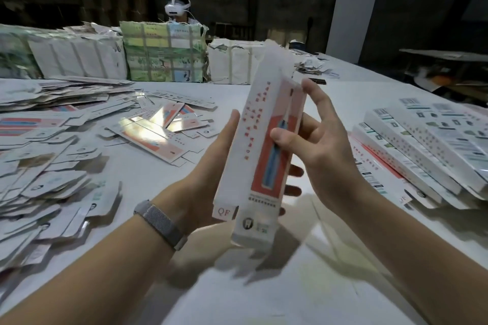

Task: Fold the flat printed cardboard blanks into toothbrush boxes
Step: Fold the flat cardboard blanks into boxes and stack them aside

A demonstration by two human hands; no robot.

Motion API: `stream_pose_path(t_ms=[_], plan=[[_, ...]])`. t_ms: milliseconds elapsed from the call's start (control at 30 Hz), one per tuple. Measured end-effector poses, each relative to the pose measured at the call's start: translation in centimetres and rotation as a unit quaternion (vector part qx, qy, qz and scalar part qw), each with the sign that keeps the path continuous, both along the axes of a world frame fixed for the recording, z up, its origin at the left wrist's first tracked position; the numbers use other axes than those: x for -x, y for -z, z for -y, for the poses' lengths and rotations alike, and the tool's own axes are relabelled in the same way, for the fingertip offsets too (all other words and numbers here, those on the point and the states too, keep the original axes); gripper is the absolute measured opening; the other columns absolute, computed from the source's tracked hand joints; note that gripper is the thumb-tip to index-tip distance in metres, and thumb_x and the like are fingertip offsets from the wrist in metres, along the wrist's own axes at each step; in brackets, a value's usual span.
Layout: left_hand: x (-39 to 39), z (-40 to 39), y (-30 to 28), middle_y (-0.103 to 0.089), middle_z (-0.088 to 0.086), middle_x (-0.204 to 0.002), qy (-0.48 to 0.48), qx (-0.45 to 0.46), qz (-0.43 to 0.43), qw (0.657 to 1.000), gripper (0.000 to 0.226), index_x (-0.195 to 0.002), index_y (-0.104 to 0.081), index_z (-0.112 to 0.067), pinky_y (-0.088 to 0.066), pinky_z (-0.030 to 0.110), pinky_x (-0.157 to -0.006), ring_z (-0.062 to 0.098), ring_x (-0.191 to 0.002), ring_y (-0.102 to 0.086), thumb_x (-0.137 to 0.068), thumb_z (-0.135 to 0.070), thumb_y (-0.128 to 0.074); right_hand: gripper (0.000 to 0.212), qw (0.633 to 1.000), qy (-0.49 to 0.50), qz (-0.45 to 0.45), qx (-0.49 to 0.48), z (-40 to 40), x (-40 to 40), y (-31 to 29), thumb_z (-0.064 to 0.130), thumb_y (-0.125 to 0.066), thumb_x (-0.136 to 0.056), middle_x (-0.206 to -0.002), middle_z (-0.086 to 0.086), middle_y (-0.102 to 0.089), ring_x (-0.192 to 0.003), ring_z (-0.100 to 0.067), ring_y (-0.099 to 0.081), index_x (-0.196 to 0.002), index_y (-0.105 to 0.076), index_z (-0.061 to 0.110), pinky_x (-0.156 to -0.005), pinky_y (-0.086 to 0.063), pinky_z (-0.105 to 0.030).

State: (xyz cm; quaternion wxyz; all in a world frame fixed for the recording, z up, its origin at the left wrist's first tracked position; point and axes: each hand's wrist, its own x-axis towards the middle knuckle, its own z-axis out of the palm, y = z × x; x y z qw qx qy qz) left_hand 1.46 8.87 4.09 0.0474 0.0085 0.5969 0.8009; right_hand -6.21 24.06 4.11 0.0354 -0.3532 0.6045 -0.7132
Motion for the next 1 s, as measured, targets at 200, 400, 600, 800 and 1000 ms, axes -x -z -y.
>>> stream_pose_path(t_ms=[200,400,600,800,1000], plan=[[0.5,0.1,1.2,-0.076,0.012,-0.095,0.016,-0.04,-0.006,0.999,0.061,-0.095,-0.079,-0.031,-0.06,0.045,-0.066,0.035,-0.087,-0.074,-0.077,-0.076,-0.041,0.089,0.995,0.02,-0.006,-0.094,-0.1,0.4,0.0,0.013,-0.076,-0.085,-0.113,-0.003,-0.067,-0.09,-0.019,-0.075,-0.149,-0.023,0.044,-0.066,-0.062,-0.034],[0.7,0.1,1.9,-0.07,0.019,-0.095,0.1,-0.076,-0.008,0.992,0.074,-0.11,-0.073,-0.019,-0.059,0.045,-0.072,0.035,-0.078,-0.07,-0.089,-0.076,-0.03,0.066,0.961,0.131,-0.111,-0.216,-0.5,1.6,0.3,0.044,-0.073,-0.086,-0.098,0.017,-0.064,-0.086,0.006,-0.063,-0.143,-0.04,0.045,-0.069,-0.051,-0.011],[1.1,-0.2,2.2,-0.06,0.015,-0.084,0.084,-0.016,0.024,0.996,0.085,-0.11,-0.063,-0.014,-0.053,0.035,-0.062,0.027,-0.065,-0.059,-0.082,-0.085,-0.024,0.021,0.958,0.198,-0.146,-0.148,-1.2,2.4,-0.8,0.046,-0.069,-0.089,-0.055,0.013,-0.046,-0.051,-0.003,-0.042,-0.105,-0.071,0.033,-0.05,-0.034,-0.017],[0.7,-0.7,2.0,-0.065,0.02,-0.092,0.121,-0.019,0.006,0.992,0.083,-0.127,-0.053,-0.014,-0.058,0.044,-0.073,0.034,-0.078,-0.067,-0.082,-0.08,-0.033,0.014,0.968,0.19,-0.134,-0.095,-0.8,1.7,-0.6,0.045,-0.07,-0.089,-0.061,0.017,-0.054,-0.058,0.0,-0.047,-0.094,-0.068,0.033,-0.056,-0.043,-0.017],[0.6,-1.2,1.8,-0.069,0.02,-0.09,0.105,-0.053,-0.003,0.993,0.077,-0.119,-0.063,-0.018,-0.061,0.043,-0.071,0.035,-0.091,-0.071,-0.082,-0.077,-0.029,0.074,0.991,0.092,-0.025,-0.089,-0.2,1.6,-0.1,0.062,-0.062,-0.084,-0.111,0.019,-0.061,-0.098,0.007,-0.064,-0.148,-0.027,0.048,-0.079,-0.05,-0.026]])
